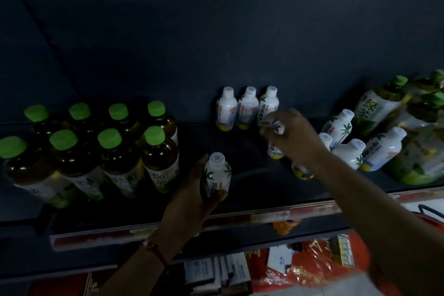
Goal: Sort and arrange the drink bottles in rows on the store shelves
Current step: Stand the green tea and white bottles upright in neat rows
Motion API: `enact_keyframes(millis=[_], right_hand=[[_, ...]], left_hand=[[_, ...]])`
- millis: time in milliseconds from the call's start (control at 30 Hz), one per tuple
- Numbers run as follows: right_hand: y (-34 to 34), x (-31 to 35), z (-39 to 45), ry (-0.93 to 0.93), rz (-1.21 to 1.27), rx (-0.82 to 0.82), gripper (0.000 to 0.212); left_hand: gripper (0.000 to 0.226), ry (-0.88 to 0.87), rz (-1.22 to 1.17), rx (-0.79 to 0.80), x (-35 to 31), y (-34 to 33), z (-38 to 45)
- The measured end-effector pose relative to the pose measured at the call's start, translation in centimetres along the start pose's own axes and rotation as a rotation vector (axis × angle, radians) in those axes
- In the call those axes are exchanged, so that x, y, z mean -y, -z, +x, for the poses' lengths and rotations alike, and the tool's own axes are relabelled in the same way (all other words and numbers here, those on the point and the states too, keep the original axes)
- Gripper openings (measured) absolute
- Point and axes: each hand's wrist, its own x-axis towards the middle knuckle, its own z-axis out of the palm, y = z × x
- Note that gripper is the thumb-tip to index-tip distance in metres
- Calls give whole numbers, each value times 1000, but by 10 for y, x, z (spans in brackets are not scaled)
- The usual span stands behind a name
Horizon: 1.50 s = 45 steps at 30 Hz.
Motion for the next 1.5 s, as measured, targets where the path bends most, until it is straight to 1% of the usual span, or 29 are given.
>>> enact_keyframes(millis=[33,67,133,167,233,333,400,467,533,667,800,900,1067,1100,1200,1333,1367,1433,1467,1500], right_hand=[[7,-8,9,-15,-103,-39,34],[14,-15,17,-61,-198,-9,41],[25,-21,32,-152,-342,143,48],[27,-23,39,-181,-371,216,49],[25,-26,49,-211,-367,302,51],[20,-36,57,-196,-396,328,51],[21,-40,58,-147,-362,322,42],[22,-40,57,-47,-302,342,35],[18,-39,52,26,-226,385,34],[2,-28,53,158,-149,378,35],[-17,-9,66,215,-72,385,31],[-33,4,82,255,-84,399,29],[-52,15,103,306,-140,321,23],[-52,16,104,290,-158,318,23],[-53,17,109,300,-123,287,25],[-45,22,102,327,-186,231,19],[-45,22,100,319,-124,232,21],[-39,28,91,270,113,233,29],[-36,31,84,231,200,213,33],[-31,34,75,202,253,218,35]], left_hand=[[87,-4,-2,11,2,0,0],[87,-5,-7,19,3,0,1],[87,1,-23,41,2,1,2],[88,-1,-31,46,1,1,3],[87,-10,-33,47,2,1,5],[86,-10,-35,48,3,0,7],[86,-4,-57,47,3,-1,7],[86,-7,-66,48,2,-1,7],[86,-11,-61,36,2,-1,6],[85,-9,-43,20,1,-3,5],[83,-7,-7,9,2,-3,5],[81,20,-17,16,6,-7,7],[81,49,-37,1,3,-7,7],[80,49,-23,-5,2,-7,6],[77,15,42,-56,-4,-6,5],[68,-11,103,-121,-3,-11,6],[69,14,100,-108,-1,-13,7],[77,35,117,-110,3,-16,9],[76,24,128,-114,4,-15,9],[75,37,91,-94,1,-14,10]])
